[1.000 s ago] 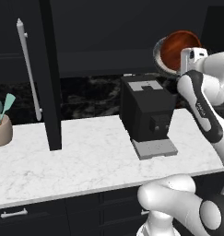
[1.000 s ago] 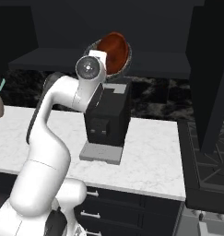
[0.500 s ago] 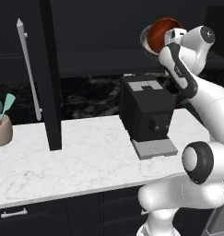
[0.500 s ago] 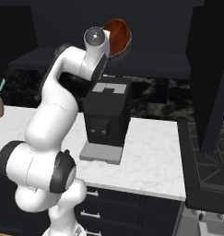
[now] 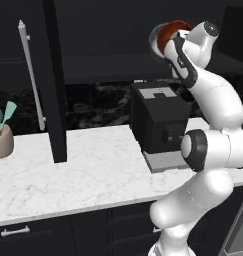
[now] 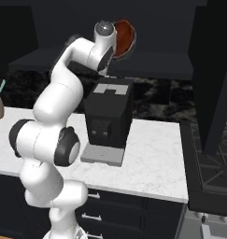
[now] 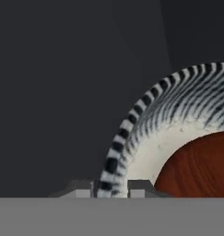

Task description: Pick up the bowls on the counter and stack them on top of one another in the open cabinet. Place the smaller bowl on top of the larger bowl.

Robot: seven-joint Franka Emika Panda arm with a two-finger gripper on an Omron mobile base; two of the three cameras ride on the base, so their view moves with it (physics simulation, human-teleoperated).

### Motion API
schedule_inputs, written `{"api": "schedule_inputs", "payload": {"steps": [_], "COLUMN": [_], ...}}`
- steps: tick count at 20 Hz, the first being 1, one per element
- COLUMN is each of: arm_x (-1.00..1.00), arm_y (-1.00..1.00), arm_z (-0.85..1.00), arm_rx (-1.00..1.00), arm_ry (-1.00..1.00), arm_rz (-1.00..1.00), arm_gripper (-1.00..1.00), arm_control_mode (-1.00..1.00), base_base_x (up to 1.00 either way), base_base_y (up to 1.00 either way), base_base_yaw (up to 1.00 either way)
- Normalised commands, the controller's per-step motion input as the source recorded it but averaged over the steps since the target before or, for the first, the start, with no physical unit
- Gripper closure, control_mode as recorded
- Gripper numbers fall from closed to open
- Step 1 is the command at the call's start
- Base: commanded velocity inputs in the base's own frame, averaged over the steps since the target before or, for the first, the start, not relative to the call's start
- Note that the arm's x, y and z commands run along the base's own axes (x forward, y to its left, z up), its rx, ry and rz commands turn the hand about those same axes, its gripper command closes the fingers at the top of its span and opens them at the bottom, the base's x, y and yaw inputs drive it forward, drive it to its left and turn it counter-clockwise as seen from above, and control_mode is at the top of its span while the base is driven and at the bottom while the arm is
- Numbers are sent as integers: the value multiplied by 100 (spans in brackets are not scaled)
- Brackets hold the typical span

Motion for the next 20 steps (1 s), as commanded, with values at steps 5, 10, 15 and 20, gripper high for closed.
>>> {"api": "schedule_inputs", "payload": {"steps": [5,10,15,20], "arm_x": [-15,-100,-100,-100], "arm_y": [2,0,0,2], "arm_z": [1,-10,-57,-100], "arm_rx": [0,0,0,0], "arm_ry": [-8,-47,-41,-19], "arm_rz": [-2,-1,0,0], "arm_gripper": [-100,-100,-100,-100], "arm_control_mode": [-100,-100,-100,-100], "base_base_x": [0,0,0,0], "base_base_y": [0,0,0,0], "base_base_yaw": [0,0,0,0]}}
